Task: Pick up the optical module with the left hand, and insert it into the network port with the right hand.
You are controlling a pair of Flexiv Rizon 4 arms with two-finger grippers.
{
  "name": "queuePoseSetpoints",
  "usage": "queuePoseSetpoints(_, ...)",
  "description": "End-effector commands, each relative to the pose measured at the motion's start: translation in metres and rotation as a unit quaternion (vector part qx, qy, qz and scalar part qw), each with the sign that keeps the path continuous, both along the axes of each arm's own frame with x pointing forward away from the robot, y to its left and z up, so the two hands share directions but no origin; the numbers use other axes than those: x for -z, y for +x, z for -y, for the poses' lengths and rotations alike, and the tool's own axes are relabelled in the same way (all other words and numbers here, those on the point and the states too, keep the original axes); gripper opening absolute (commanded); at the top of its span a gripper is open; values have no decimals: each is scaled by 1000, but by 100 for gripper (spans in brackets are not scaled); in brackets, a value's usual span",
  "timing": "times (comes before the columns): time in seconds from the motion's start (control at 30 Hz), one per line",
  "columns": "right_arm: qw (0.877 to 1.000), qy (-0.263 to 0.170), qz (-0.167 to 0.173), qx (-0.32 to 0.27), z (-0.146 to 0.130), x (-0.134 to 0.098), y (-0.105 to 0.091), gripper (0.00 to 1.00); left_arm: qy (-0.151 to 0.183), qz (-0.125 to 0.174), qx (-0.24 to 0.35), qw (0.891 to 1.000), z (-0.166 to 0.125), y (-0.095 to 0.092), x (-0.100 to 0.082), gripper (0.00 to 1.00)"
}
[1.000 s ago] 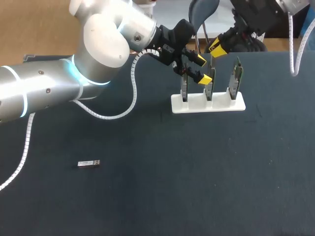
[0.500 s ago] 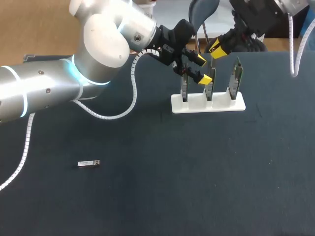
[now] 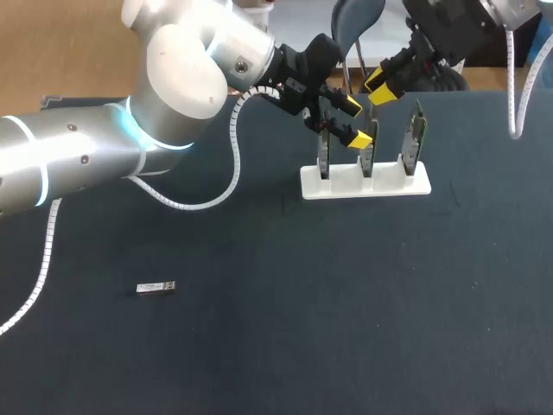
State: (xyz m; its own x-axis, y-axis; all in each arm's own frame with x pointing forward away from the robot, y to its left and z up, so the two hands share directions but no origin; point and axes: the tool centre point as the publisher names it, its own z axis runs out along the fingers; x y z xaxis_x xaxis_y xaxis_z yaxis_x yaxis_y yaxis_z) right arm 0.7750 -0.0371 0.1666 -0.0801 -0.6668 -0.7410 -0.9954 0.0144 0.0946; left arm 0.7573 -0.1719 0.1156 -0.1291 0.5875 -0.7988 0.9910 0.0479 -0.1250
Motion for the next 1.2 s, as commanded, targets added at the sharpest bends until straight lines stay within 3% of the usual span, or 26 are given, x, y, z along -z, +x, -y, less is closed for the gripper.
queuePoseSetpoints(0.03, 1000, 17, -1, 5, 5, -4, 0, 100, 3, -2, 1, 1000, 1, 2, -1, 100)
queuePoseSetpoints(0.2, 999, 50, -7, 3, 9, -14, 2, 100, 3, -2, 1, 1000, 1, 2, -1, 100)
queuePoseSetpoints(0.53, 997, 71, -2, -2, 9, -20, 4, 100, 3, -2, 1, 1000, 1, 2, -1, 100)
queuePoseSetpoints(0.57, 998, 68, 4, 0, 8, -20, 3, 31, 3, -2, 1, 1000, 1, 2, -1, 100)
queuePoseSetpoints(0.6, 998, 67, 6, -1, 8, -19, 3, 0, 3, -2, 1, 1000, 1, 2, -1, 100)
queuePoseSetpoints(1.2, 998, 54, 15, -7, -2, -16, 3, 0, 3, -2, 1, 1000, 1, 2, -1, 100)
